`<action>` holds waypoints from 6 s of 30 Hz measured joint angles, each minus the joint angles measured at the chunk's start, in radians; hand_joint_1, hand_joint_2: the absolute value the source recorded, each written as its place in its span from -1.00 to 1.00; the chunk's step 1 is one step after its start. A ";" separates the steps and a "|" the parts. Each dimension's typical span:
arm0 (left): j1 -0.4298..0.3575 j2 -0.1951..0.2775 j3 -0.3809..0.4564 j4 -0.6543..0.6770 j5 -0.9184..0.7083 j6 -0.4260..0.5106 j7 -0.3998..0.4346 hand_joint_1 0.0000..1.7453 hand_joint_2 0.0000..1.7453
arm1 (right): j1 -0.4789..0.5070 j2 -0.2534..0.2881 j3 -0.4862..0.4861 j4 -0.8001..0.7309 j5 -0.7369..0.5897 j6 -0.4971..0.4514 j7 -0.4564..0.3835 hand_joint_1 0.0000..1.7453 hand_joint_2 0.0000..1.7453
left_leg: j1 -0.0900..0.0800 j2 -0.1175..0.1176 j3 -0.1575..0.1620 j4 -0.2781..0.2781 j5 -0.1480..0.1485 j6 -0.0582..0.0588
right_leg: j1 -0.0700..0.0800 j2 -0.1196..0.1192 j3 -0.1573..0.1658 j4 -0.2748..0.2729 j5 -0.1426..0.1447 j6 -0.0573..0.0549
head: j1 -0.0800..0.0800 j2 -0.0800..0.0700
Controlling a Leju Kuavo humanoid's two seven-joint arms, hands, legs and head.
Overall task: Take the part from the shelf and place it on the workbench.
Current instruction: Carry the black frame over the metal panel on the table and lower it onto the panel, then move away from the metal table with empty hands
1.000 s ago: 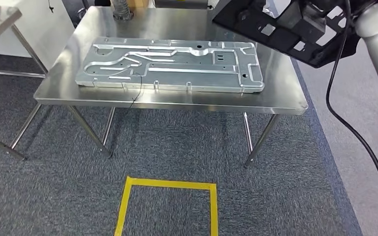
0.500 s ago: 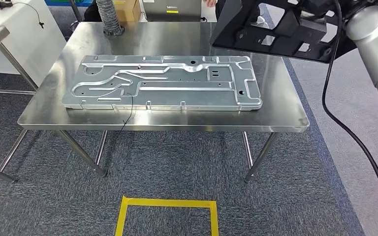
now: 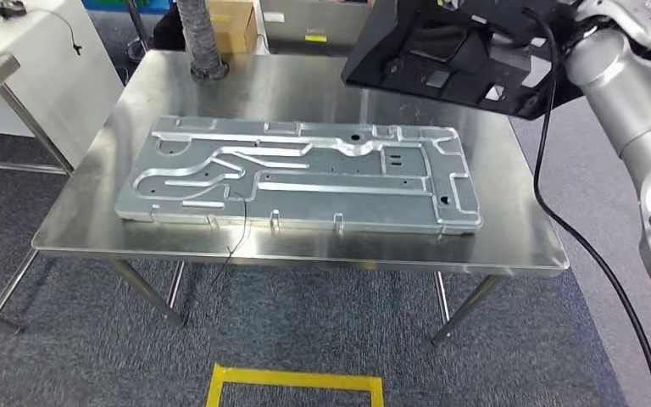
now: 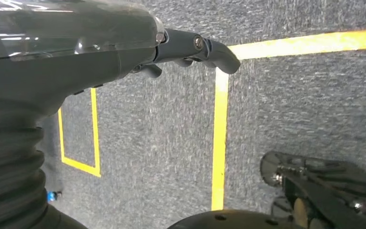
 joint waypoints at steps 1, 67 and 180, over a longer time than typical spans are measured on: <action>0.000 0.000 0.000 0.000 0.000 0.000 0.000 -1.00 1.00 | -0.001 0.006 0.004 0.001 0.003 -0.005 -0.003 1.00 1.00 | 0.000 -0.003 0.005 0.004 0.002 -0.006 | 0.004 0.005 0.003 -0.017 0.023 -0.008 | 0.000 0.000; -0.011 0.011 -0.032 0.001 -0.035 -0.003 0.010 -1.00 -1.00 | 0.062 -0.033 0.023 -0.201 0.019 0.060 0.030 -1.00 -1.00 | 0.015 0.019 -0.111 0.117 -0.028 -0.053 | -0.024 -0.022 0.037 -0.018 0.000 0.010 | 0.000 0.000; -0.011 0.002 -0.031 0.005 -0.002 -0.016 0.034 -1.00 -1.00 | 1.560 0.412 -0.319 -1.132 -0.312 -0.196 -0.352 -1.00 -1.00 | 0.022 0.036 -0.076 0.021 0.032 -0.027 | -0.023 -0.013 -0.018 0.261 -0.137 0.048 | 0.000 0.000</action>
